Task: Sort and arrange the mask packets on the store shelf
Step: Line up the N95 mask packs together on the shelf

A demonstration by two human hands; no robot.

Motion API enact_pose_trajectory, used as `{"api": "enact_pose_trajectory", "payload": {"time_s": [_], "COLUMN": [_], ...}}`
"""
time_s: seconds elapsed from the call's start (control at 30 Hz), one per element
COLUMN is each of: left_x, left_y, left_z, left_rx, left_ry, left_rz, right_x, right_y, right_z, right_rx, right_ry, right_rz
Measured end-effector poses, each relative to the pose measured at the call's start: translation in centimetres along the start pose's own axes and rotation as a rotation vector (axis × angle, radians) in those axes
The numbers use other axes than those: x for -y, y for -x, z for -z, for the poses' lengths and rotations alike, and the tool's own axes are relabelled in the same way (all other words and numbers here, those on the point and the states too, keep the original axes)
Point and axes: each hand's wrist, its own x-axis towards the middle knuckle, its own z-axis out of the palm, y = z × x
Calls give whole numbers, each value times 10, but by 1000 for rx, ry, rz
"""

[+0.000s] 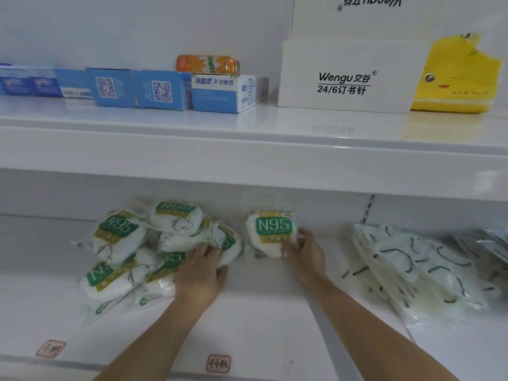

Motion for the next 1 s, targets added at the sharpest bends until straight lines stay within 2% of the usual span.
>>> {"api": "enact_pose_trajectory", "payload": {"time_s": [0.1, 0.17, 0.27, 0.3, 0.37, 0.47, 0.53, 0.63, 0.77, 0.87, 0.93, 1.0], "left_x": [24, 36, 44, 44, 41, 31, 23, 15, 8, 1, -4, -7], "left_y": [1, 1, 4, 6, 13, 31, 45, 57, 59, 59, 58, 52], "left_z": [3, 5, 14, 20, 34, 47, 49, 50, 58, 69, 73, 72], "left_rx": [-36, -71, -198, -262, -387, -461, -428, -370, -274, -187, -161, -221], "left_ry": [75, 167, 304, 356, 439, 494, 529, 588, 688, 797, 842, 847], "left_rz": [-45, -87, -166, -171, -176, -229, -252, -262, -281, -373, -422, -353], "right_x": [2, 8, 31, 40, 58, 92, 107, 115, 112, 111, 110, 104], "right_y": [8, 21, 55, 68, 96, 124, 128, 126, 135, 143, 144, 142], "right_z": [-2, -4, -19, -27, -44, -62, -66, -60, -49, -41, -31, -17], "right_rx": [-52, -199, -408, -393, -224, 129, 302, 331, 348, 212, 97, 89], "right_ry": [-15, 34, 14, -19, -156, -629, -898, -972, -909, -855, -890, -951], "right_rz": [-3, 33, 212, 258, 222, -131, -249, -239, -143, -90, -136, -217]}}
